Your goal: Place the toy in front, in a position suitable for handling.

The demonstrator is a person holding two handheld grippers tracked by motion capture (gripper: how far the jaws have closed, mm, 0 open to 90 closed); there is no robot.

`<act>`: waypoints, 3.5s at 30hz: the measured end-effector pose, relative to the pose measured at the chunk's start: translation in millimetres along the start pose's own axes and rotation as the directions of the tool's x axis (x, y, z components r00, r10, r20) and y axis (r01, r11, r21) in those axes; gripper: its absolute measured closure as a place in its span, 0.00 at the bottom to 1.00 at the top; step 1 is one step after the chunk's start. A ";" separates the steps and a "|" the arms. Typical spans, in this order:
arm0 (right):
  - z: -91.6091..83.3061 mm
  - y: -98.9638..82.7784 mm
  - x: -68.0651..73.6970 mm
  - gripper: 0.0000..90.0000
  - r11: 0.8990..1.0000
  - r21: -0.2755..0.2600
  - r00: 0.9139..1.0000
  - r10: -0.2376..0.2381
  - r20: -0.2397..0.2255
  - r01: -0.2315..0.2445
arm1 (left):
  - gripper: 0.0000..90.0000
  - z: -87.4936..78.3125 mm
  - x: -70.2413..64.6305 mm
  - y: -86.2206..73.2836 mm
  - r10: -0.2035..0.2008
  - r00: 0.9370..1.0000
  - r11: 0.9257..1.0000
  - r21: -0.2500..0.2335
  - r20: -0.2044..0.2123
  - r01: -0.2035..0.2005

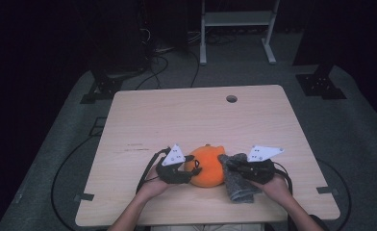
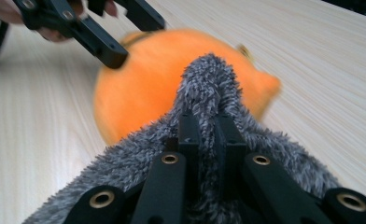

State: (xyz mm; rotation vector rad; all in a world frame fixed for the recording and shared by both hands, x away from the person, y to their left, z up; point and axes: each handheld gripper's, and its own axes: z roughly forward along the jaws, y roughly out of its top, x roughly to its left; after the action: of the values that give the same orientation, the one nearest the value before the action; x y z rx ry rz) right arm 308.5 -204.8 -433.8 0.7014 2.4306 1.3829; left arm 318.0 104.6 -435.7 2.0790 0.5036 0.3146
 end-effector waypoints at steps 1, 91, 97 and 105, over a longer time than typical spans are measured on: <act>-1.8 -0.1 -1.3 0.92 1.000 -0.001 1.000 0.009 0.003 -0.009 | 0.51 -0.4 0.2 -0.8 -0.001 1.000 1.000 0.004 0.002 0.001; -0.1 19.6 -2.9 0.92 0.998 -0.051 0.996 0.029 -0.080 -0.034 | 0.50 -15.9 -0.4 6.0 0.062 0.998 0.988 -0.137 -0.029 -0.066; -6.8 48.1 -1.5 0.92 0.993 -0.119 0.998 -0.023 -0.066 0.015 | 0.50 -3.4 -7.1 12.6 0.120 0.991 0.979 -0.161 -0.060 -0.129; 10.3 27.5 -4.9 0.92 0.997 -0.070 0.996 0.010 -0.084 -0.016 | 0.46 -7.9 -6.0 -2.9 0.105 0.994 0.987 -0.123 -0.012 -0.106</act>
State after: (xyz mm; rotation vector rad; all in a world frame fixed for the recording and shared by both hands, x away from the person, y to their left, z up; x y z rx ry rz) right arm 324.9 -187.9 -415.6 0.6560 2.4302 1.5251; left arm 308.7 109.1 -434.2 1.9887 0.3687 0.4036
